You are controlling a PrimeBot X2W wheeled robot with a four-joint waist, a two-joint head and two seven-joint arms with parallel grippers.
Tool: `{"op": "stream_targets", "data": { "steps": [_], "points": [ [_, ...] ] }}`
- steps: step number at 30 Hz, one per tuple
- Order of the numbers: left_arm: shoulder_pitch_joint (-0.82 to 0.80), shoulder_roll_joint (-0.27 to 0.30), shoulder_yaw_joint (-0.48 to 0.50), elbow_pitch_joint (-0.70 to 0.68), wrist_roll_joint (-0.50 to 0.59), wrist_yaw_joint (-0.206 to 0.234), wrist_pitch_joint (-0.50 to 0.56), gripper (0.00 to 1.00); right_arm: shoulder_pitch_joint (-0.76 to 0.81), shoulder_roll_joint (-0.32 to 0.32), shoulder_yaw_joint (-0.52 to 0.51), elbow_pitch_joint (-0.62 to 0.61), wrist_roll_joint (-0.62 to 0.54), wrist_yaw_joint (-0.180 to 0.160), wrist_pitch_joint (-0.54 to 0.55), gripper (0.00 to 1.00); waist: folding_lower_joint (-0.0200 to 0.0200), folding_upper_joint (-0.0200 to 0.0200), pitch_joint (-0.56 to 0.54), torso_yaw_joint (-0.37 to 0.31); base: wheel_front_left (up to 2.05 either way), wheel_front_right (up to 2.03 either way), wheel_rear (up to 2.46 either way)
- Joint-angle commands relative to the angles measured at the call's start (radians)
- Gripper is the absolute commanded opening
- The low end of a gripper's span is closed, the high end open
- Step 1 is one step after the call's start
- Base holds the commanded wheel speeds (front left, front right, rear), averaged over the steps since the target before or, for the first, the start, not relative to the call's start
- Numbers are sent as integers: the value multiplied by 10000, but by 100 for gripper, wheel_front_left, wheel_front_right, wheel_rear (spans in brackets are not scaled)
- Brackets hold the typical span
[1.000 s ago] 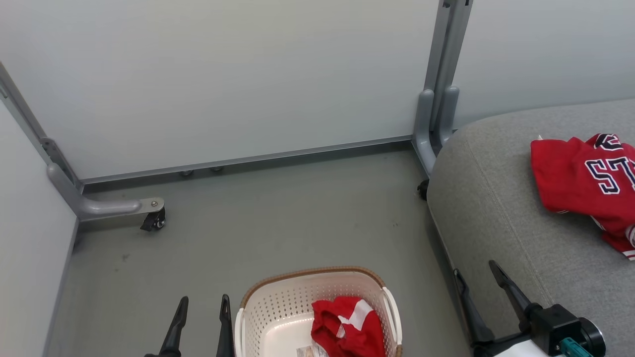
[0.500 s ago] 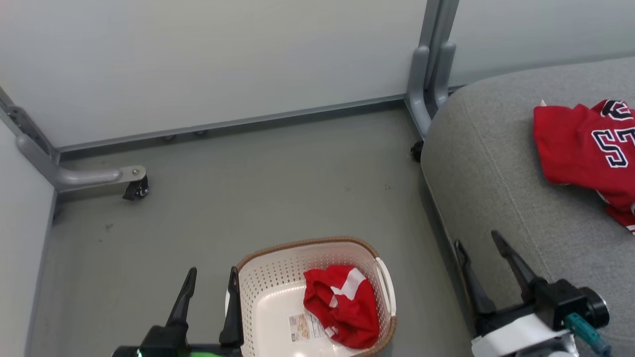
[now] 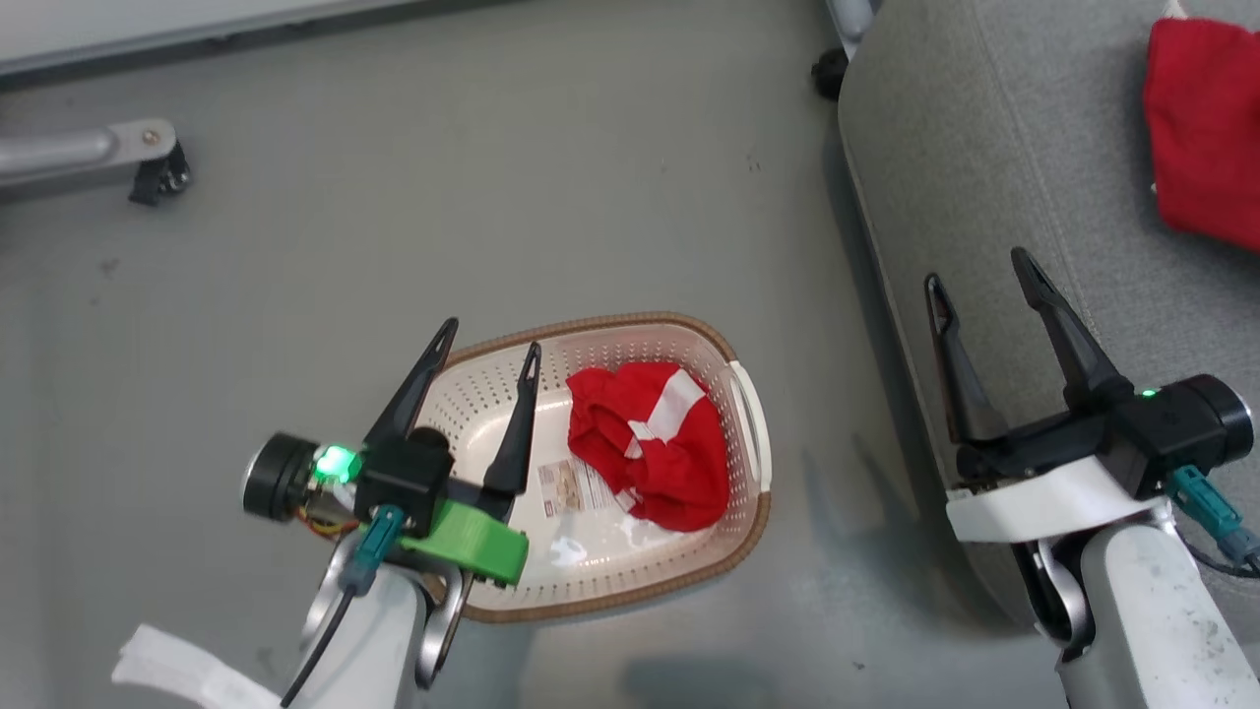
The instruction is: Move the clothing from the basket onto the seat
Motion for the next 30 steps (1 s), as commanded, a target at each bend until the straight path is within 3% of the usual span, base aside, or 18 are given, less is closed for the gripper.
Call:
{"op": "stream_targets", "data": {
  "steps": [1,7,14,21,30],
  "points": [
    [-662,175,-138,179,299,-98,-8,100,-373,2,-47,-90,-89,-14,-24,100,0,111,2121,-525,0,0,0],
    [-2460,301,-986,1363,790,-375,-8,100,-1187,90,-14,-269,-311,-14,-24,100,0,111,3332,-684,0,0,0],
    [-4161,227,-2098,4691,661,-576,-8,100,-1757,142,-48,-574,-459,-14,-24,100,0,111,4382,-1063,0,0,0],
    [-5515,-41,-3830,7230,-865,-609,-8,100,-1800,218,96,-711,-601,-14,-24,100,0,111,5070,-1398,0,0,0],
    [-6675,-64,-5695,8697,-2783,-612,686,100,-2054,320,333,-939,-617,-14,-22,100,0,111,5774,-1802,0,0,0]
  ]
}}
